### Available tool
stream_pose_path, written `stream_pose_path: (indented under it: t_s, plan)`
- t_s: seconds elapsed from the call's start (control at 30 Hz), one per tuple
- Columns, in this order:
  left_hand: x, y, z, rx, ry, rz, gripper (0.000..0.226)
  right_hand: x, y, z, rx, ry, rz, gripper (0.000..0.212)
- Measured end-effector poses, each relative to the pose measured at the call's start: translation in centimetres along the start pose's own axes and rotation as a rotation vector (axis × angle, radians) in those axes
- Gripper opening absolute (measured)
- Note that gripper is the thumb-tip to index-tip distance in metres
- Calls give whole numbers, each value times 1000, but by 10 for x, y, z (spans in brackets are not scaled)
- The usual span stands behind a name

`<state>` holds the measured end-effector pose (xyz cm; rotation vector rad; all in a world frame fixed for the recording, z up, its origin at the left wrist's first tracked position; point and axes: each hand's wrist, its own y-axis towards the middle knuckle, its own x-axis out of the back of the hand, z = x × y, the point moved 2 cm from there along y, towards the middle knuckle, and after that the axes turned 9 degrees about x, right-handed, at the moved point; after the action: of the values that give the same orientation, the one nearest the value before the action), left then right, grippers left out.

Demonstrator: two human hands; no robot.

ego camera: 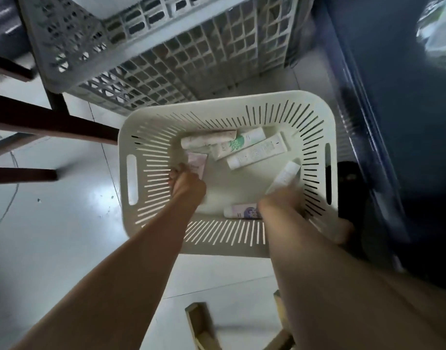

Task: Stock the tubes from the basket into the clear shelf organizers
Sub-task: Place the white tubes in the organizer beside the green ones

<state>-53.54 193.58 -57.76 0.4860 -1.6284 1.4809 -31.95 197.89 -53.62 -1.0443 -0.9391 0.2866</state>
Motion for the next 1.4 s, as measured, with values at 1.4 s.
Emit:
stream_pose_path:
  t_s: [1.4]
  plan:
    - [178, -289, -113, -740, -1091, 618, 7, 234, -176, 37, 681, 1033, -427, 16]
